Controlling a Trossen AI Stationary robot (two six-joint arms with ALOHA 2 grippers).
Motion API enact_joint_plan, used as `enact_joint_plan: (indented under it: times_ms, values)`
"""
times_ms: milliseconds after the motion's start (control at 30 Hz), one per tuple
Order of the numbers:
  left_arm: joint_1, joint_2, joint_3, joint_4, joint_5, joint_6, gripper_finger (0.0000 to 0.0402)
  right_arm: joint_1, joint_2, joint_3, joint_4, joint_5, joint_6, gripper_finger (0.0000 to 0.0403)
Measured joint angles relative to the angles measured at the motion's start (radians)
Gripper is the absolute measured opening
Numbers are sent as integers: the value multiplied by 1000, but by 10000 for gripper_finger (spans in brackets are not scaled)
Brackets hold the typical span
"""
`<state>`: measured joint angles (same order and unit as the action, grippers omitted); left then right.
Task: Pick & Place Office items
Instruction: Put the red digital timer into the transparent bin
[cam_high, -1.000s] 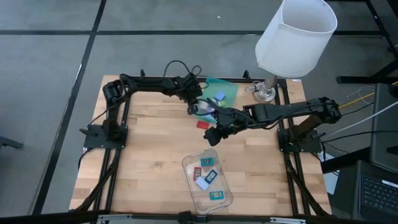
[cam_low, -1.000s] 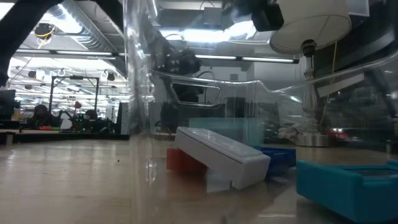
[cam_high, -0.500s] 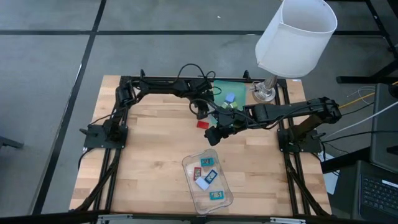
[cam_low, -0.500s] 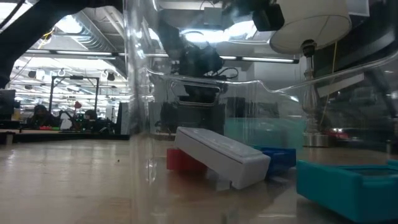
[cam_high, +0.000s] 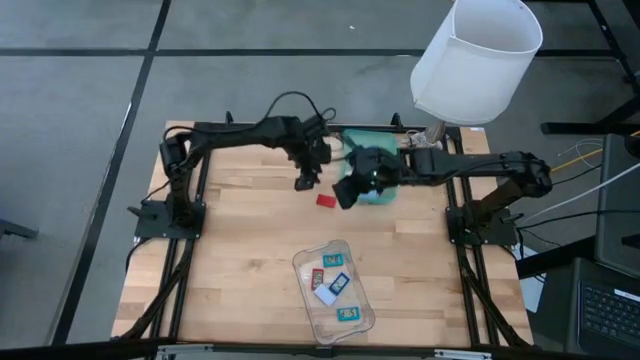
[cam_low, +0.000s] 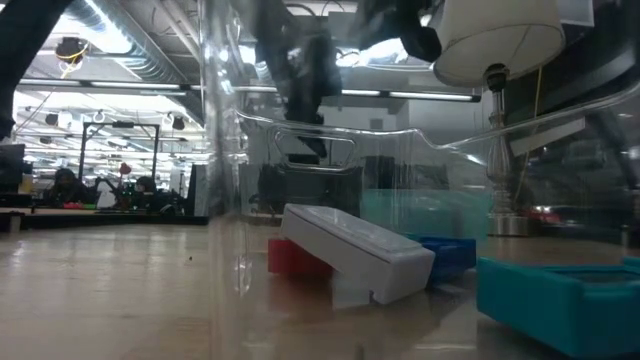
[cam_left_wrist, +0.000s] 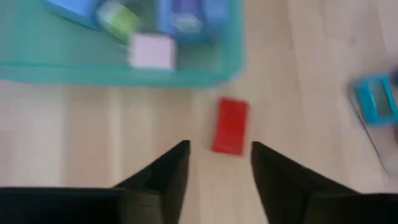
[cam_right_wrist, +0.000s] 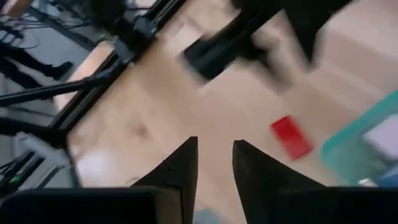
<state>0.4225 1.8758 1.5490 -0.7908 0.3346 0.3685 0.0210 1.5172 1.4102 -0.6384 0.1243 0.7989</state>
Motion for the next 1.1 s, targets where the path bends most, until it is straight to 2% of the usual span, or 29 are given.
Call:
enact_joint_plan:
  times_ms: [167, 267, 533, 667, 767, 867, 967, 1100]
  values:
    - [-69, 42, -2, -11, -67, 43, 242, -65, -35, 0, 73, -8, -114, 101]
    - [-103, 58, -2, 35, -102, 46, 266, -86, -83, 0, 180, -23, -182, 101]
    - [-129, 138, -2, 131, -128, -25, 260, -88, -262, 0, 388, -27, -338, 101]
    - [-136, 194, -3, 167, -135, -34, 250, -24, -360, 1, 357, -17, -386, 101]
    - [-148, 221, -3, 201, -134, -36, 243, 50, -404, 0, 268, 60, -423, 101]
    - [-162, 239, -3, 212, -133, -35, 238, 138, -441, -37, 204, 184, -436, 101]
    - [-175, 254, -3, 211, -133, -33, 235, 204, -481, -112, 211, 310, -400, 101]
    - [-184, 271, -3, 195, -135, 2, 231, 244, -534, -207, 234, 389, -313, 101]
